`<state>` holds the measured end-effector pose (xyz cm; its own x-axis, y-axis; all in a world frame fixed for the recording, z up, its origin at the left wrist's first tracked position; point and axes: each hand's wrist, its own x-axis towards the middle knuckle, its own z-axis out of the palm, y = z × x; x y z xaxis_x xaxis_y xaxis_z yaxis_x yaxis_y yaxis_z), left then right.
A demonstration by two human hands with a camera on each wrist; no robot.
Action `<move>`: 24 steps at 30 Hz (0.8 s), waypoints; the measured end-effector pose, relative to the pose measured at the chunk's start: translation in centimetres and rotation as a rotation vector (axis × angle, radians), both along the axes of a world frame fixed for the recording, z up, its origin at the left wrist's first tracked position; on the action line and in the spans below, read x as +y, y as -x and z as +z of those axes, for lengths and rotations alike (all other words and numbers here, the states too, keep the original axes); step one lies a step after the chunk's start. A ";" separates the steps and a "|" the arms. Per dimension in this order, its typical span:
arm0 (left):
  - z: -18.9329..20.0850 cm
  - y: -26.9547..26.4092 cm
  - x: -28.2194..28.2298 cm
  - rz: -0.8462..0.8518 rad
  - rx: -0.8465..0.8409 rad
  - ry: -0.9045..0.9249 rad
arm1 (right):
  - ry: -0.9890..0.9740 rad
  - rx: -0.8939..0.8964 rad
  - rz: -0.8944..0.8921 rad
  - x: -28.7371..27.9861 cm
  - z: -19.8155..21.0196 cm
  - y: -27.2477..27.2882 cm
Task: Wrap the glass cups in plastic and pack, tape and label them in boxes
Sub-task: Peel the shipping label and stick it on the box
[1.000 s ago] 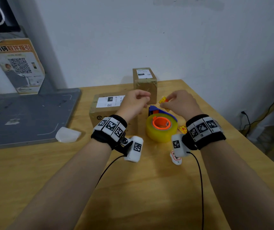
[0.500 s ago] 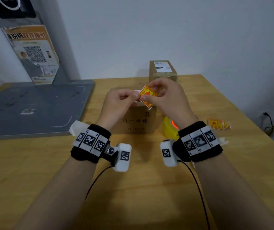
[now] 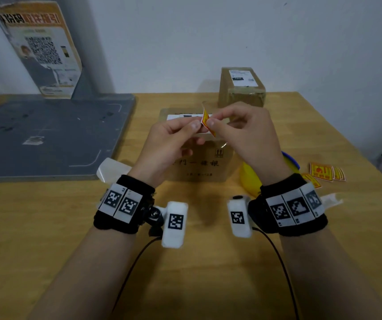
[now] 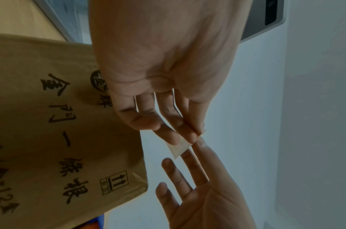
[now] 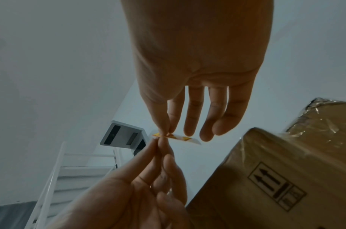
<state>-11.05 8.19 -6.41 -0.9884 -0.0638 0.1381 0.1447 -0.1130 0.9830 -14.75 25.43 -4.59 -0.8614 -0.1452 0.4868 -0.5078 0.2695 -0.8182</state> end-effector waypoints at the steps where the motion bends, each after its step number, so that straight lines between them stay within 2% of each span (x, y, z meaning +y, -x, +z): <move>1: 0.1 0.0 0.1 0.000 -0.007 -0.008 | 0.000 0.001 0.003 0.0 0.0 -0.1; 6: 0.3 0.0 0.6 -0.006 -0.035 -0.070 | 0.005 -0.004 -0.002 0.3 0.1 -0.4; 24: 0.7 -0.3 0.5 0.044 -0.029 0.027 | -0.025 -0.008 0.002 0.3 0.2 -0.8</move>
